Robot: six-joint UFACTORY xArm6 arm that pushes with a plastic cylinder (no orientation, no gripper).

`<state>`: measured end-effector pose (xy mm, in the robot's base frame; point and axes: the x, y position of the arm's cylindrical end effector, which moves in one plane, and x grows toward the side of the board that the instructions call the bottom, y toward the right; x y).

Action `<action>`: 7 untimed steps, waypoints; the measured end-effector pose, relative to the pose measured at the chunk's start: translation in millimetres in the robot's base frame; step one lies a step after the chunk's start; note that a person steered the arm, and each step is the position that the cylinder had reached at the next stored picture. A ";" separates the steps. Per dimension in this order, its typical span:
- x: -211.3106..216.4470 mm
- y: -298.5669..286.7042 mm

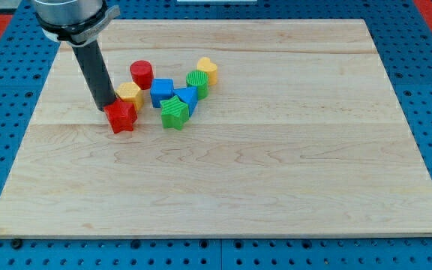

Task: Move yellow hexagon closer to yellow heart

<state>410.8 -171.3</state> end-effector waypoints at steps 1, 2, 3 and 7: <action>-13.0 0.1; -31.1 13.0; -31.3 48.6; -30.4 72.8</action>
